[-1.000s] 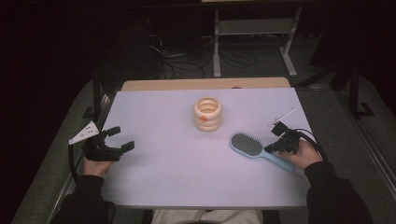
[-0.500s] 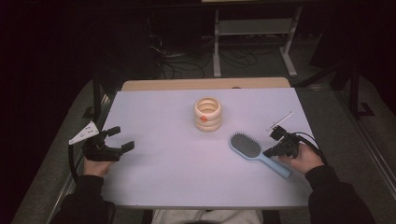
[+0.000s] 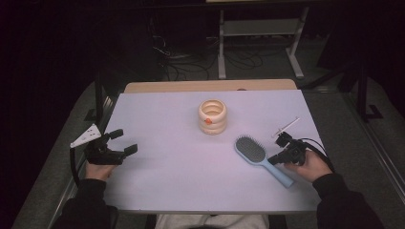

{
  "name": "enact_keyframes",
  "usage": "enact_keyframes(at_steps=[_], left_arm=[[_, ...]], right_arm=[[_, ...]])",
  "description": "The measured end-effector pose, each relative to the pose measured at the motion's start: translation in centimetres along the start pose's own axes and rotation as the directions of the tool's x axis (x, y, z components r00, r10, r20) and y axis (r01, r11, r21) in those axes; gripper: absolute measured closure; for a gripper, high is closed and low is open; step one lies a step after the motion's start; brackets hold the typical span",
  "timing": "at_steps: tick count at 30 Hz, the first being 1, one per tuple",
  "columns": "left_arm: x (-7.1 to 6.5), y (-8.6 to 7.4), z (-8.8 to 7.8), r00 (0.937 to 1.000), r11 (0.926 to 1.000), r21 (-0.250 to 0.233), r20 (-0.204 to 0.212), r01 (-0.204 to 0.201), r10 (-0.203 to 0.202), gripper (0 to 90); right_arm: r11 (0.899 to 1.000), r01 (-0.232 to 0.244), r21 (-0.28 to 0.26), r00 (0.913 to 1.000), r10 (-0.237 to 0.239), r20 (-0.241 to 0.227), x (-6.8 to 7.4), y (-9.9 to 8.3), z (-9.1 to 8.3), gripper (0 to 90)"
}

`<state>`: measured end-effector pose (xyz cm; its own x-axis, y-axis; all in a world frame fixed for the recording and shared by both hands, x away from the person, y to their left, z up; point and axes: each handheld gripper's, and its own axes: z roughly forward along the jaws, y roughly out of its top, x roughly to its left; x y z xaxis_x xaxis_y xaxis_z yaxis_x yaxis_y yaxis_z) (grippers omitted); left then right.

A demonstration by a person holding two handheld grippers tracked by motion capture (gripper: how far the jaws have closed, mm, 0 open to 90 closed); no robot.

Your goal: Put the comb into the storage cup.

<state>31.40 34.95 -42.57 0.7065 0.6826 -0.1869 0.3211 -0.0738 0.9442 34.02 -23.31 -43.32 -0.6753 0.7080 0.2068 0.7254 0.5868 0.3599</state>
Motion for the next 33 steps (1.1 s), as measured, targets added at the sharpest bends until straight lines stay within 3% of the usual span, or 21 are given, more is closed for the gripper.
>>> enact_keyframes(at_steps=[10,19,27,33], left_arm=[[0.0,0.0,-0.1,1.0,1.0,-0.002,0.0,-0.001,0.001,0.0],[0.0,0.0,-0.1,1.0,1.0,-0.001,0.0,-0.002,0.002,0.0],[0.0,0.0,0.0,1.0,1.0,0.002,0.001,-0.004,0.004,0.0],[0.0,0.0,0.0,1.0,1.0,-0.001,0.001,-0.003,0.003,0.0]], right_arm=[[0.999,-0.008,-0.031,1.0,0.008,-0.004,0.3,-0.6,-0.1,88.7],[0.996,0.007,-0.085,0.9999,-0.008,-0.014,0.7,-0.7,-1.3,86.8],[0.989,0.027,-0.144,0.9996,-0.027,0.003,1.3,-0.3,-2.4,75.9],[0.98,0.026,-0.198,0.9996,-0.023,0.018,1.7,-0.1,-3.2,54.8]])
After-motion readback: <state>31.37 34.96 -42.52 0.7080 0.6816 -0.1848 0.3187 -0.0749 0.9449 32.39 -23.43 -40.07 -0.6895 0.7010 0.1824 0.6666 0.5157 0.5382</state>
